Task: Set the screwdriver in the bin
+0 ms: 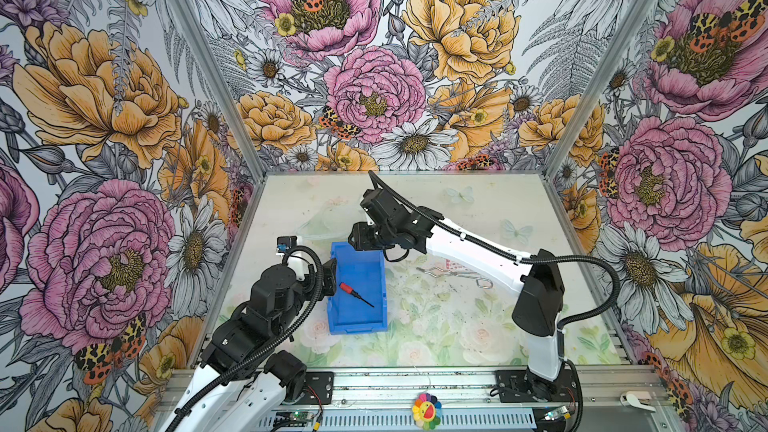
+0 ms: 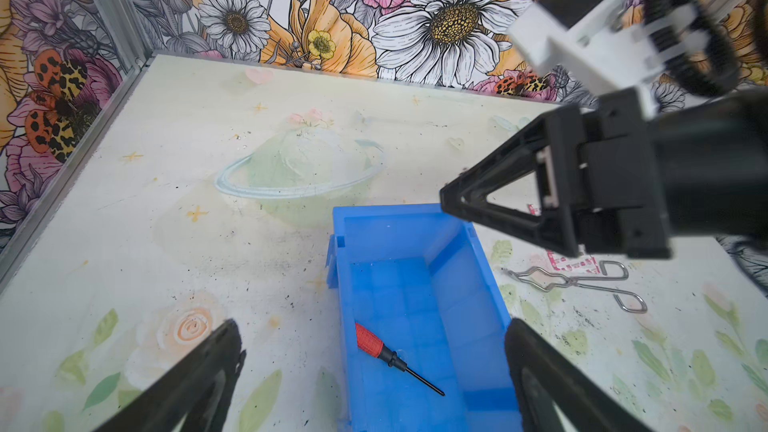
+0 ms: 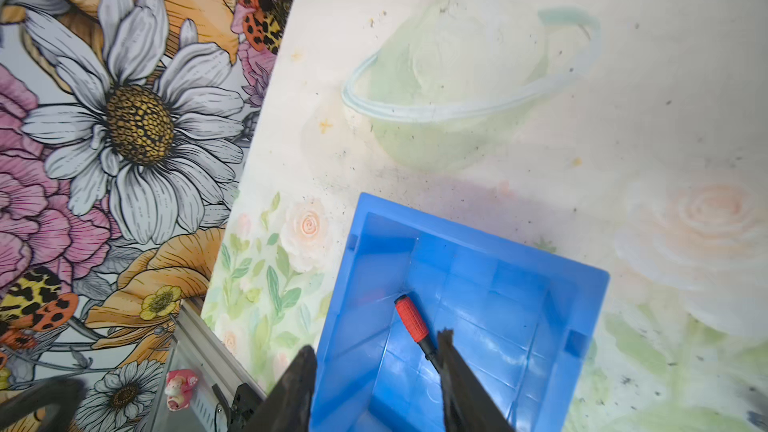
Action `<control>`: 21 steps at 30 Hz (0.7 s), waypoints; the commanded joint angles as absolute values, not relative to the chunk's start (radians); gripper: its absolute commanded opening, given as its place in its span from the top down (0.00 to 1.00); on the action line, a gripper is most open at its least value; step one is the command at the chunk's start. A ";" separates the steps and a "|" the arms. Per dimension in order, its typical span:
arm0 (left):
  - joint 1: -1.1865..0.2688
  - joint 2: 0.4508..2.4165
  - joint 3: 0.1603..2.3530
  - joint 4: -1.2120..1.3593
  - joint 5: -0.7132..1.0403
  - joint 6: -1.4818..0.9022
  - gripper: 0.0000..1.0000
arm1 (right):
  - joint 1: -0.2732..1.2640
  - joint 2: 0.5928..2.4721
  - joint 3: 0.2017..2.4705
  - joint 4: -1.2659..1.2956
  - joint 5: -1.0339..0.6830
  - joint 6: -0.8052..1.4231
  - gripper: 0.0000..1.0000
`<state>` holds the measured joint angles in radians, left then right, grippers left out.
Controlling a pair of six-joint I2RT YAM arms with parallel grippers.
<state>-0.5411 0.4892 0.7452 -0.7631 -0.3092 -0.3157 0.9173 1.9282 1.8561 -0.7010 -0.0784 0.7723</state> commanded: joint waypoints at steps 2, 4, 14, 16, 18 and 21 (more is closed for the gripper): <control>-0.534 0.526 0.771 -0.758 -0.370 -0.334 0.01 | 0.843 1.782 1.772 -0.699 -0.004 0.663 0.48; -0.527 0.541 0.776 -0.745 -0.392 -0.336 0.01 | 0.808 1.706 1.714 -0.699 0.033 0.602 0.46; -0.454 0.640 0.812 -0.736 -0.406 -0.308 0.01 | 0.587 1.310 1.351 -0.690 0.118 0.369 0.26; -0.449 0.645 0.807 -0.732 -0.422 -0.337 0.01 | 0.561 1.242 1.291 -0.688 0.192 0.318 0.24; -0.442 0.647 0.801 -0.726 -0.439 -0.382 0.01 | 0.543 1.182 1.266 -0.691 0.247 0.289 0.23; -0.424 0.649 0.785 -0.704 -0.455 -0.420 0.01 | 0.540 1.105 1.251 -0.686 0.328 0.208 0.19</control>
